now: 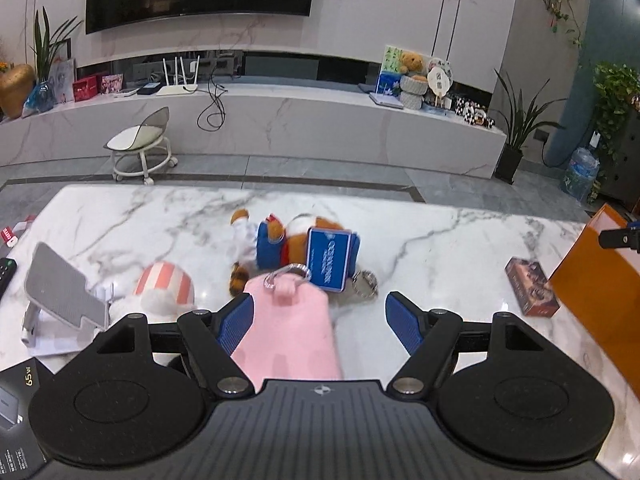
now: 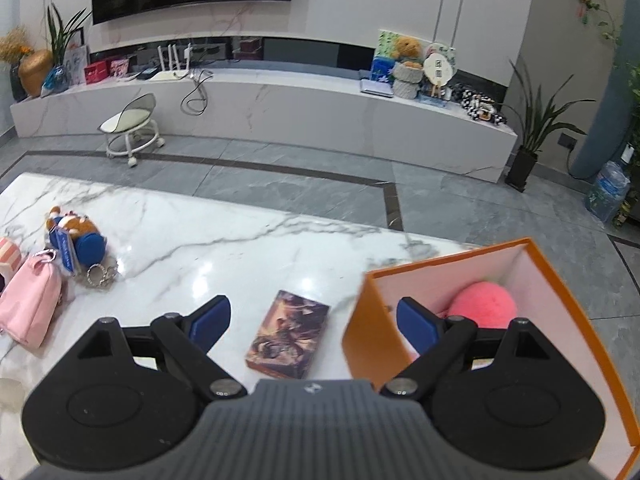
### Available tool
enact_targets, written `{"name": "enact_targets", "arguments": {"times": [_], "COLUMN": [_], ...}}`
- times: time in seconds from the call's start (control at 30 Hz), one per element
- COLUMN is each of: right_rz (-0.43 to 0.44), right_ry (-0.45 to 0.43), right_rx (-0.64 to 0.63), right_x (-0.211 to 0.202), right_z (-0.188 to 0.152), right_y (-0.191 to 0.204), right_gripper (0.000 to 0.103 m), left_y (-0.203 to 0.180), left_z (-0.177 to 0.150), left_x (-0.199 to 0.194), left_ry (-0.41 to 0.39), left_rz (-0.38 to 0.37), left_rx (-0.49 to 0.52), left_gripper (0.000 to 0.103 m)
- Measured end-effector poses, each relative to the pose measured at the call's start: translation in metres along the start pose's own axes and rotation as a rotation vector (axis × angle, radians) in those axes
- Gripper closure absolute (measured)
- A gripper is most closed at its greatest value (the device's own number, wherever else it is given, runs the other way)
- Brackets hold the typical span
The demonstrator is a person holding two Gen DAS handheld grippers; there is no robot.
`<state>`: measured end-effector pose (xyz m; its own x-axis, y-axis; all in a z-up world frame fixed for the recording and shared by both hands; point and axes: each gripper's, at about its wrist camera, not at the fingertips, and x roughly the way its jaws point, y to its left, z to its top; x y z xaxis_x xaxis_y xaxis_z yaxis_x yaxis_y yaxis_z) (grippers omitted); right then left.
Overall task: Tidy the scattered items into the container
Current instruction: 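Move the left gripper to the pink bag while the right gripper approaches the illustrated card box, then grasp the pink bag by its top with the left gripper while the right gripper grasps the card box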
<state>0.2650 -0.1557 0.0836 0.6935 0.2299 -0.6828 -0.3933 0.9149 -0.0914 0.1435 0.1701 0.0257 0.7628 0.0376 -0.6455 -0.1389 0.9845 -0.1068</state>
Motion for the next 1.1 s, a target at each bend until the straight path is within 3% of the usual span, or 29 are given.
{"name": "enact_targets", "arguments": {"times": [0.27, 0.4, 0.67, 1.1], "right_rz": [0.016, 0.017, 0.015, -0.008], "right_ry": [0.047, 0.071, 0.157, 0.204], "right_rx": [-0.033, -0.039, -0.022, 0.05], "right_x": [0.024, 0.036, 0.069, 0.108], "right_z": [-0.001, -0.003, -0.014, -0.024], "right_y": [0.023, 0.028, 0.026, 0.024], "right_gripper": [0.011, 0.011, 0.011, 0.011], "left_y": [0.011, 0.01, 0.004, -0.008], "left_z": [-0.018, -0.018, -0.018, -0.019], "left_x": [0.025, 0.032, 0.054, 0.077], "left_ry": [0.07, 0.065, 0.097, 0.135], "left_rz": [0.005, 0.027, 0.033, 0.031], "left_rx": [0.028, 0.059, 0.103, 0.152], "left_gripper": [0.017, 0.015, 0.014, 0.009]}}
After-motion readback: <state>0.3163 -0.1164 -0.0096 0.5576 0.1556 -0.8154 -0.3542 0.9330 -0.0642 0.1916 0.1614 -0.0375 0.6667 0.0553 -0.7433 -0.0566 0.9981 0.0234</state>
